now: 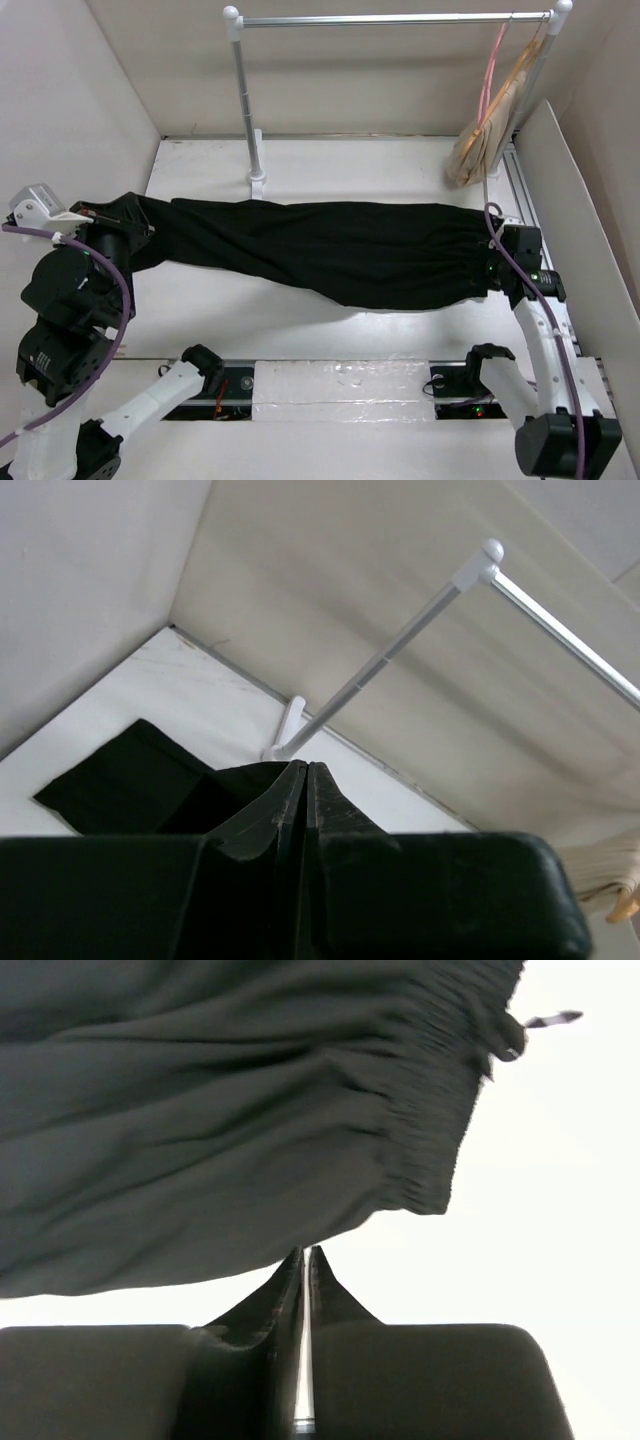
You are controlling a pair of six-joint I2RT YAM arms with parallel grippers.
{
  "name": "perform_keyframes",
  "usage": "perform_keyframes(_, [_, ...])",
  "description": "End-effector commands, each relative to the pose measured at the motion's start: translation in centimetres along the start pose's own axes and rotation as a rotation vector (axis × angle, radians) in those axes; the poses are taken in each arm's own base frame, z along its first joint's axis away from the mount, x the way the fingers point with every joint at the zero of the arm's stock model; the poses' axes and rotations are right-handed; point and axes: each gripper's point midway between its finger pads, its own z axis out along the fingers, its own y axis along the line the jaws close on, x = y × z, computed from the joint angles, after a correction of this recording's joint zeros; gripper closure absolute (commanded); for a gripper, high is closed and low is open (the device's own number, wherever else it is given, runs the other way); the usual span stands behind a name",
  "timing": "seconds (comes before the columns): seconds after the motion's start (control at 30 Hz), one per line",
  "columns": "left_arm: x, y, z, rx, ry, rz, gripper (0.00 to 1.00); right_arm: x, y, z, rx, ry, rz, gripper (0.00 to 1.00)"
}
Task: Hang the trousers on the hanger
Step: Flatten out the trousers at the center of the board.
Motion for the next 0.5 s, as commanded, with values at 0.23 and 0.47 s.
perform_keyframes(0.23, [1.1,1.5,-1.8,0.094,-0.016,-0.042,1.00,1.7,-7.5,3.5,0.225,0.043,0.299,0.25])
perform_keyframes(0.47, [3.2,4.2,-3.0,0.065,0.029,-0.027,1.00,1.6,-7.6,7.6,0.156,0.098,0.385,0.23])
